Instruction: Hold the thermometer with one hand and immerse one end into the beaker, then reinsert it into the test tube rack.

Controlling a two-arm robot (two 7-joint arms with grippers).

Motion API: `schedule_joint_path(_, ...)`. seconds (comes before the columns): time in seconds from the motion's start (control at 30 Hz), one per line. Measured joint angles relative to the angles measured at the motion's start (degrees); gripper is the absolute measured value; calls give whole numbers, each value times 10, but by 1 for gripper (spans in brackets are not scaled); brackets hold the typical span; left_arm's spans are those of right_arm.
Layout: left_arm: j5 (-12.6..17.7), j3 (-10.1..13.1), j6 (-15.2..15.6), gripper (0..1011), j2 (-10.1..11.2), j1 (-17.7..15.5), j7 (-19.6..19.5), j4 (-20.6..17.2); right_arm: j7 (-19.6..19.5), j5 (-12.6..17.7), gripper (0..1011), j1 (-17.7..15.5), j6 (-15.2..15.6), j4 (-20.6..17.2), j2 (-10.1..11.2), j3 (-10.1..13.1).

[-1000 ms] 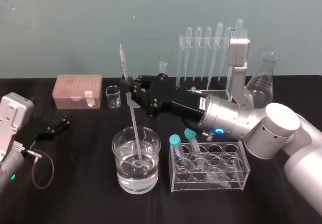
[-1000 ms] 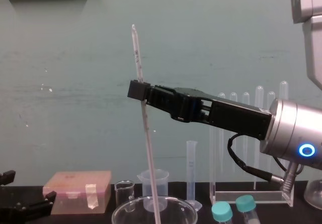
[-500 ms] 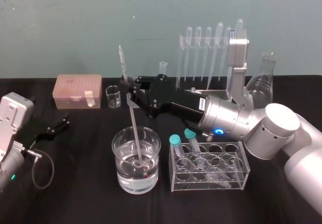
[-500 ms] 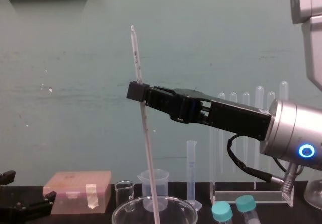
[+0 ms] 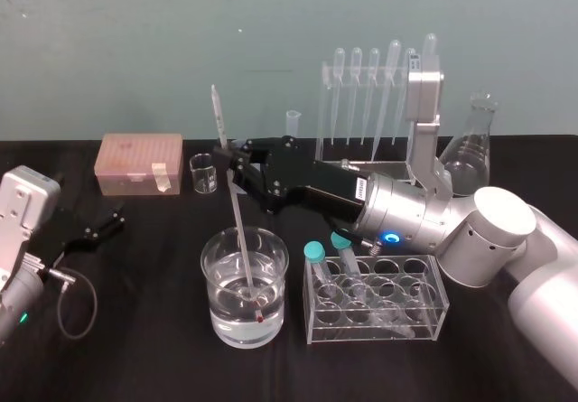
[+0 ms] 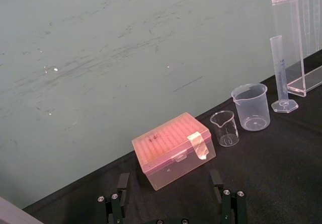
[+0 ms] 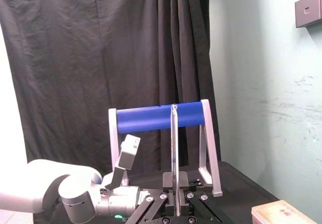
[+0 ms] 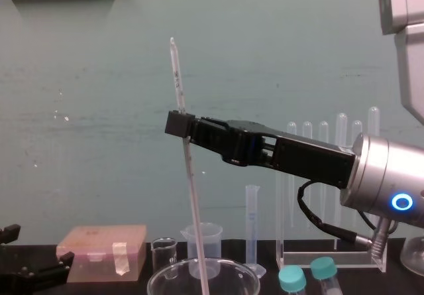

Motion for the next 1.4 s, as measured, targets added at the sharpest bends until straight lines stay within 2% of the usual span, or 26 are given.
schedule_joint_path(0.63, 0, 0, 0, 1008, 0, 0, 0, 0, 2, 1, 57, 3, 0, 7, -3, -1)
schedule_joint_path(1.4, 0, 0, 0, 1008, 0, 0, 0, 0, 0, 0, 57, -2, 2, -1, 1, -2)
